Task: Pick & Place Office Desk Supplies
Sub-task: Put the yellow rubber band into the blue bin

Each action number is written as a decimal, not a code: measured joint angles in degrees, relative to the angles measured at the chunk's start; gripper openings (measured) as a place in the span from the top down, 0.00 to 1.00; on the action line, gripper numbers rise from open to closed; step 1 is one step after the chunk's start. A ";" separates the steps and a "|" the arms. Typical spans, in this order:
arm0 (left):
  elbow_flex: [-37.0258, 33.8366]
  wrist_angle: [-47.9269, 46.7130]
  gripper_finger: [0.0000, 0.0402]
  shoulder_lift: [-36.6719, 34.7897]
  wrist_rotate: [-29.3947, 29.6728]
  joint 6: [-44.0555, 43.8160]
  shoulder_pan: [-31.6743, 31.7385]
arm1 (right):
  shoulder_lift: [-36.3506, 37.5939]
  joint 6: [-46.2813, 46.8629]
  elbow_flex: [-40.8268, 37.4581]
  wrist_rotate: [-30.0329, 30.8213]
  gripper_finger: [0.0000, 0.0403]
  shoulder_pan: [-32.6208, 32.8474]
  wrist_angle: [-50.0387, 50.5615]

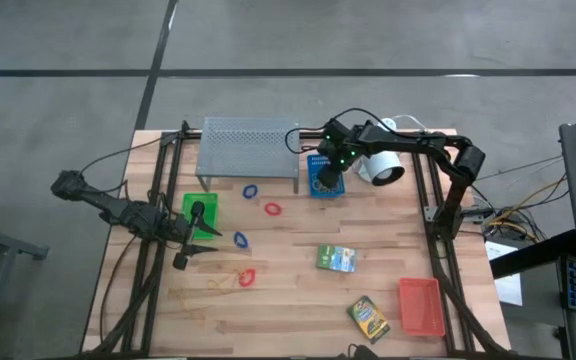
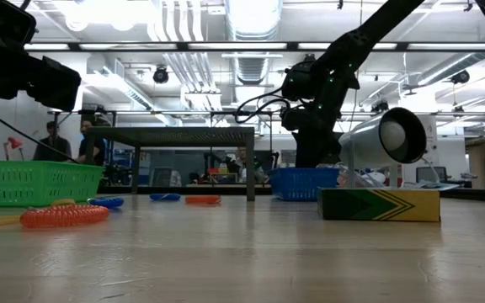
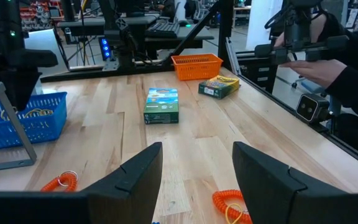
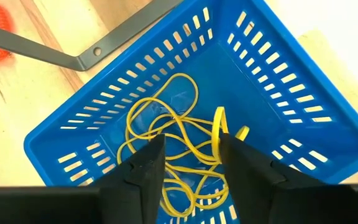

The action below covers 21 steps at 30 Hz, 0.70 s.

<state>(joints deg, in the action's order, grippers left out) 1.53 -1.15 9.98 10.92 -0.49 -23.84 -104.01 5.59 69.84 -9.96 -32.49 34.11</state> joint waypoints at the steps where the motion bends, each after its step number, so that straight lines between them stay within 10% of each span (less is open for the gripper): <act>1: 0.01 0.00 0.50 0.00 -0.01 0.00 -0.01 | 0.00 0.00 0.00 0.00 0.60 0.00 0.00; 21: -0.01 0.00 0.50 -0.02 0.00 0.00 0.00 | 1.94 -1.27 0.00 8.45 0.47 3.43 0.03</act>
<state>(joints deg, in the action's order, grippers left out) 1.52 -1.15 9.96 10.92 -0.49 -23.84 -102.07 4.33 69.84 -1.50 -29.06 34.14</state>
